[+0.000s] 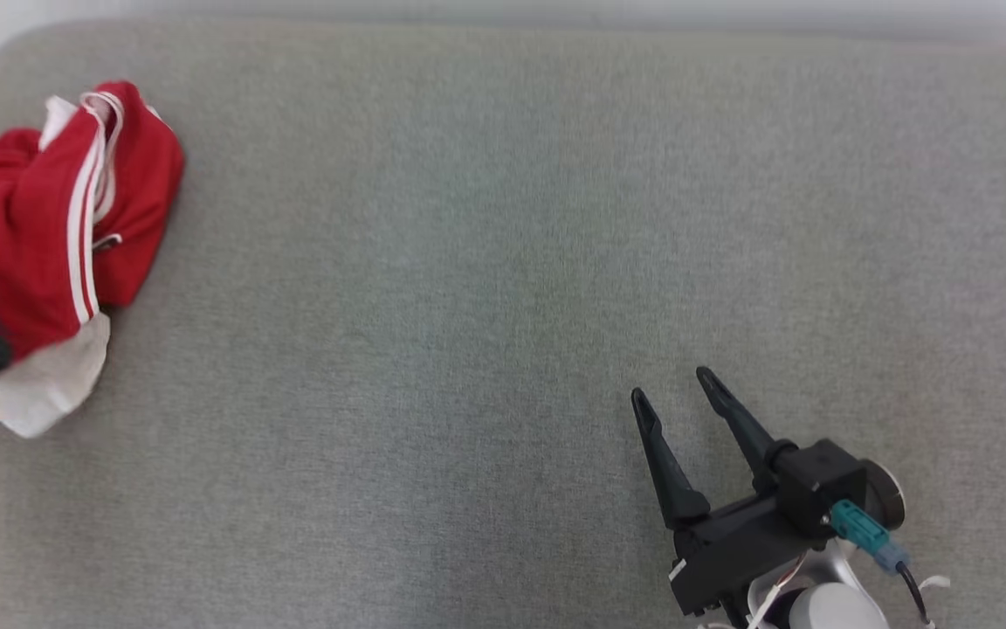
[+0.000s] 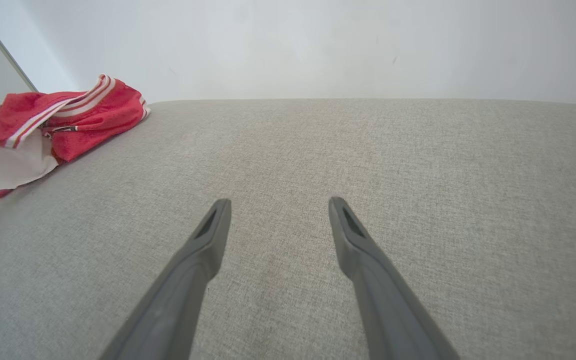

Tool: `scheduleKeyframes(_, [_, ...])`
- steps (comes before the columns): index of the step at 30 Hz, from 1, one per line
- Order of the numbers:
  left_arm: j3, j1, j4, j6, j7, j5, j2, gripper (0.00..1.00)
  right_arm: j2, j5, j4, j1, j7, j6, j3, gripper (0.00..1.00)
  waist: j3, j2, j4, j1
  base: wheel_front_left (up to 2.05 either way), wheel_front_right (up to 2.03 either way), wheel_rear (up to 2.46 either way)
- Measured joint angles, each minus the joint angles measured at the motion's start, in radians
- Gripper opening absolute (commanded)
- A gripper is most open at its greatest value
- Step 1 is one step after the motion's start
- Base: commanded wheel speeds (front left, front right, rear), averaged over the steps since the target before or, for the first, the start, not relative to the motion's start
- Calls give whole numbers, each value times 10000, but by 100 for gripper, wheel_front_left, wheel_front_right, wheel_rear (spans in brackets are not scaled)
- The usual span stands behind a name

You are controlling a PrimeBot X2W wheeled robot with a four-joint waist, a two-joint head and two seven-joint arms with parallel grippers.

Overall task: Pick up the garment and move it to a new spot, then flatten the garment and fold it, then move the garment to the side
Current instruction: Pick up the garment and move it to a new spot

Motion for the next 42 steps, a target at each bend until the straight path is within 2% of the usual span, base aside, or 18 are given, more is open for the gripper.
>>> scheduleKeyframes(3, [-284, -265, -585, -291, 213, 230, 393, 0, 2, 265, 393, 89, -280, 0, 63, 100, -440, -1, 19, -2, 0, 0, 0])
scheduleKeyframes(13, [-1567, -1274, -2897, -825, 1162, 240, 420, 0, 4, 1212, 1546, 439, -1066, 0, 387, 100, -2024, -3, -126, -3, 0, 0, 0])
scheduleKeyframes(20, [-2339, -1583, -4451, -915, 1254, -723, -188, 0, 4, 1509, 2054, 543, -1365, 0, 447, 100, -2950, -4, -678, -4, 0, 0, 0])
scheduleKeyframes(27, [-3026, -1699, -5022, -963, 683, -1384, -1411, 0, 4, 1471, 2213, 554, -1429, 0, 341, 100, -3263, -3, -1657, -4, 0, 0, 0])
scheduleKeyframes(34, [-3538, -1026, -4546, -926, 79, -1624, -2464, 0, -2, 1367, 2188, 520, -1335, 0, 351, 100, -3275, -3, -2627, -3, 0, 0, 0])
scheduleKeyframes(42, [-4366, 889, -2909, -807, -846, -1701, -3022, 0, 2, 1281, 2080, 477, -1179, 0, 533, 100, -2970, -2, -3543, -1, 0, 0, 0])
